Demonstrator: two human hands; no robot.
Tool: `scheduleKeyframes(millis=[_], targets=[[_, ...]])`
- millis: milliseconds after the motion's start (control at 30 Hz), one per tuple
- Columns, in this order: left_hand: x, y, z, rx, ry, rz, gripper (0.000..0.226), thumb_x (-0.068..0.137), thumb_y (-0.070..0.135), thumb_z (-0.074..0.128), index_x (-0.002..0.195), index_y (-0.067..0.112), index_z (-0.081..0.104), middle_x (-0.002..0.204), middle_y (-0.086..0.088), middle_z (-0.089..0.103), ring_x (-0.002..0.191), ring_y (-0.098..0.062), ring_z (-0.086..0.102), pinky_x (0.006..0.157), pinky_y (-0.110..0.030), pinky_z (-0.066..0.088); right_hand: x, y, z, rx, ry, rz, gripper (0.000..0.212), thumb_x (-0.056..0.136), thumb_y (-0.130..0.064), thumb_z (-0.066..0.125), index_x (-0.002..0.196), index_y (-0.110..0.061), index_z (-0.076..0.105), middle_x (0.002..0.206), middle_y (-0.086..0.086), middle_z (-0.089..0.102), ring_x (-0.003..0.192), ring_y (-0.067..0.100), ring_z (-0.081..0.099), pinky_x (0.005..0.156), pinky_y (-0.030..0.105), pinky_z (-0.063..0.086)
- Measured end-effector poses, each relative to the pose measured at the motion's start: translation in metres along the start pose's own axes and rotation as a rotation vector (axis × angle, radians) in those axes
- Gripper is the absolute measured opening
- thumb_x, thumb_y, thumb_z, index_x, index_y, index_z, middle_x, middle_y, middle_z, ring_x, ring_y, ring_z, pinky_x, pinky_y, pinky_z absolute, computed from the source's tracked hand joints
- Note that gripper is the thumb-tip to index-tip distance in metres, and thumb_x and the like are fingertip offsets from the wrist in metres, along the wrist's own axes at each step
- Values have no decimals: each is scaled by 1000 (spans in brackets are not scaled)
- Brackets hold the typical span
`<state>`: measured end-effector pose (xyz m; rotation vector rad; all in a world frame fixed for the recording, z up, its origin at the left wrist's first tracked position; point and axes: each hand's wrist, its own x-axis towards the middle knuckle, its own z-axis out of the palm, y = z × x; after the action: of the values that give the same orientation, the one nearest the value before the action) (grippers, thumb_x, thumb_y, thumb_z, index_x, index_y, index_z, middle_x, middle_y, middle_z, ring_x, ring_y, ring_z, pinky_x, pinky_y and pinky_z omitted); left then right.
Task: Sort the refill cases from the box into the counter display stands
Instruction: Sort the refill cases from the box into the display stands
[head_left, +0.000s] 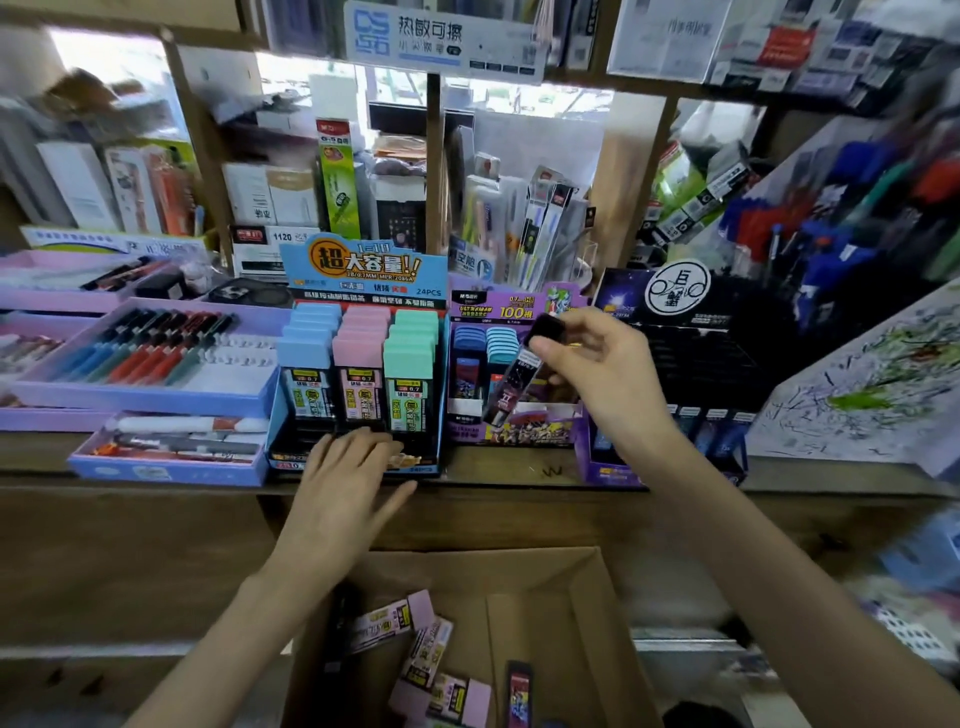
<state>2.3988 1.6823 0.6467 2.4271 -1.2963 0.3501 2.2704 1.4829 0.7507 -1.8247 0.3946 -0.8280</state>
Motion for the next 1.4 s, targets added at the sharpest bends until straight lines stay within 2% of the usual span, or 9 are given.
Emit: scheduleKeyframes(millis=[167,300,633,833,900,1067,1200,1300,1400], targets=[[5,4,8,75,33,-24,29,78,23,74,103,11,66,100,-8,64,95,-32,62,97,-53,39,3,-7,-46,-171,-79,-85,16,81,-13,72,80,-27,65,77,-4,64,61,1,61,58,12,47],[9,9,13,113,80,-36,27,73,19,79,94,9,66,90,-10,61,82,-35,61,89,-54,43,-6,12,-80,-308,-14,-69,19,80,-16,72,78,-32,62,78,-3,62,63,1,60,63,13,50],[6,11,13,131,61,-63,26,76,16,75,98,7,65,95,-14,61,87,-37,60,94,-57,41,-18,42,-83,-415,-110,-99,29,79,-21,73,82,-47,60,83,-16,63,75,-4,65,68,10,49],[6,11,14,128,47,-72,26,78,16,73,101,7,65,98,-14,60,92,-38,60,99,-58,36,-21,61,-80,-415,17,29,12,84,-20,69,96,-21,66,89,-2,66,75,5,65,72,26,56],[6,11,12,121,24,-82,26,82,17,70,105,7,64,100,-13,59,95,-37,58,101,-55,33,-23,65,-79,-448,56,67,25,85,-22,68,106,-10,67,89,-1,65,78,9,64,75,27,55],[2,26,2,103,75,-25,29,79,9,70,106,1,62,107,-19,58,102,-40,55,95,-54,37,-23,49,-80,-833,-12,-18,31,87,-36,64,94,-7,67,76,3,65,71,15,61,68,33,54],[-17,50,4,-33,136,121,26,81,7,67,106,2,61,108,-15,57,100,-34,55,85,-46,44,-42,52,-86,-947,28,-99,31,89,-40,59,97,-11,67,84,2,69,79,15,63,69,34,53],[-48,61,27,-124,30,184,22,82,9,65,103,6,60,105,-10,57,94,-27,59,79,-40,48,-80,72,-85,-891,55,-217,22,91,-31,58,96,-12,67,88,1,67,78,12,61,66,28,51],[-87,63,67,-216,-248,70,25,87,16,63,110,8,57,113,-6,53,95,-24,59,77,-33,49,-127,109,-73,-779,-131,-60,15,91,-25,59,99,-14,67,88,-2,65,76,9,59,69,24,50]])
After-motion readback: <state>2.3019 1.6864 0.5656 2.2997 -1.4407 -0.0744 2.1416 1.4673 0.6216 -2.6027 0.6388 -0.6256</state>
